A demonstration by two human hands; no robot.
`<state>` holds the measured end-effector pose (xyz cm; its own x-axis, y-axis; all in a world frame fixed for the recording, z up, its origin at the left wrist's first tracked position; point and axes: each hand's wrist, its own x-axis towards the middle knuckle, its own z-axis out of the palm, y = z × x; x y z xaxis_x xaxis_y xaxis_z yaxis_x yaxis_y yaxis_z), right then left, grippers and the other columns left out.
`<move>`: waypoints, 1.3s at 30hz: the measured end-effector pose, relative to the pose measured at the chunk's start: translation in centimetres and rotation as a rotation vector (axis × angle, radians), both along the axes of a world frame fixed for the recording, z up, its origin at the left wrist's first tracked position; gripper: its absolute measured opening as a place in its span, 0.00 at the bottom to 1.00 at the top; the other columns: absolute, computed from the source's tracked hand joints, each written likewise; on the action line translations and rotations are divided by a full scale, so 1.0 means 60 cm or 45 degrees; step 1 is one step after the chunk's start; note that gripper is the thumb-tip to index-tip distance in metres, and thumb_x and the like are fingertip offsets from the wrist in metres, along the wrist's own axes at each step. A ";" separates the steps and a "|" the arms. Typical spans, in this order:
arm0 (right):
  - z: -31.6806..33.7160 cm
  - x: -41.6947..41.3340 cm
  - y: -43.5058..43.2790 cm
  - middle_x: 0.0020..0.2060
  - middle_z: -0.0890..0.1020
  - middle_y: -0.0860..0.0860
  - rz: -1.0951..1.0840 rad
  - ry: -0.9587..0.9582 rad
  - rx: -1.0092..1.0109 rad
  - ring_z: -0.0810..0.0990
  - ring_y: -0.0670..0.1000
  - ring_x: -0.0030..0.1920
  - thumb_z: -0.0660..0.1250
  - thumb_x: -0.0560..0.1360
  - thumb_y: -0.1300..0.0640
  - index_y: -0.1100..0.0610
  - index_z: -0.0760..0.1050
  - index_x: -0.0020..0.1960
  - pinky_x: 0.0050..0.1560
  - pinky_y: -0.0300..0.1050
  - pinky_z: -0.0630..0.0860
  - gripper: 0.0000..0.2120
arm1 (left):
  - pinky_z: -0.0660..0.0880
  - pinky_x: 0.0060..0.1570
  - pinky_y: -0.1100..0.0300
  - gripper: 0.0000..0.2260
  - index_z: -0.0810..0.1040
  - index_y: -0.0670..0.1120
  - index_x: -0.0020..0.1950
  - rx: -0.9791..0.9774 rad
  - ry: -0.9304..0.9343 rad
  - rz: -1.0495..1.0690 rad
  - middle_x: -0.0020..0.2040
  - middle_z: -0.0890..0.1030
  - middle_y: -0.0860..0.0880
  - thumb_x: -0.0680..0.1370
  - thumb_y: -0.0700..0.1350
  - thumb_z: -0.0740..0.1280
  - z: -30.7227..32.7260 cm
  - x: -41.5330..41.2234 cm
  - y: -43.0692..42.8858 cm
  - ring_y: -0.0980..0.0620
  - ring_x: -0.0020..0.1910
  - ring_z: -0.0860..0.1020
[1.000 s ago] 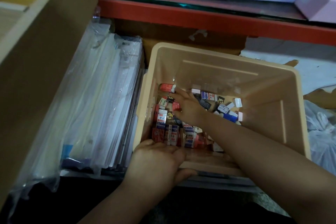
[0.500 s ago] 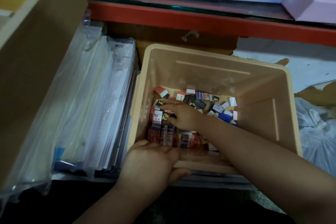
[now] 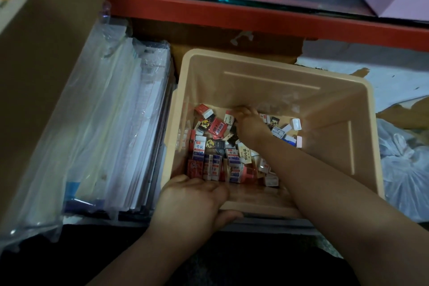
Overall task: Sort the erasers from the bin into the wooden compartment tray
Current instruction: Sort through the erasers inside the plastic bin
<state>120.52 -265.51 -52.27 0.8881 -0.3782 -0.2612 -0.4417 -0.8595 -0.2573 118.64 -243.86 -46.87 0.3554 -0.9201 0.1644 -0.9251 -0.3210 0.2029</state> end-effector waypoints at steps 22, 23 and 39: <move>0.010 -0.009 -0.009 0.68 0.66 0.58 -0.279 -0.067 0.183 0.69 0.59 0.64 0.57 0.77 0.63 0.58 0.64 0.69 0.63 0.44 0.65 0.20 | 0.69 0.30 0.68 0.20 0.78 0.53 0.31 -0.031 -0.020 -0.022 0.25 0.77 0.57 0.67 0.63 0.53 -0.002 0.004 -0.001 0.56 0.24 0.76; 0.008 -0.009 -0.011 0.68 0.66 0.58 -0.279 -0.077 0.153 0.68 0.59 0.65 0.56 0.77 0.63 0.57 0.66 0.69 0.64 0.45 0.64 0.20 | 0.69 0.30 0.68 0.20 0.78 0.53 0.31 -0.038 -0.019 -0.019 0.25 0.77 0.57 0.67 0.63 0.54 -0.003 0.004 -0.001 0.56 0.24 0.76; 0.040 -0.017 -0.027 0.57 0.78 0.60 -0.161 0.057 -0.042 0.76 0.60 0.57 0.58 0.77 0.59 0.59 0.68 0.64 0.55 0.50 0.72 0.16 | 0.69 0.31 0.67 0.21 0.77 0.52 0.29 -0.072 -0.020 0.019 0.24 0.76 0.55 0.68 0.63 0.53 -0.001 0.008 -0.004 0.55 0.23 0.75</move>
<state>119.51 -267.11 -49.85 0.8207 -0.4952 -0.2851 -0.5572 -0.8041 -0.2074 119.13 -244.12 -46.93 0.3657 -0.9040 0.2215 -0.9236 -0.3229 0.2066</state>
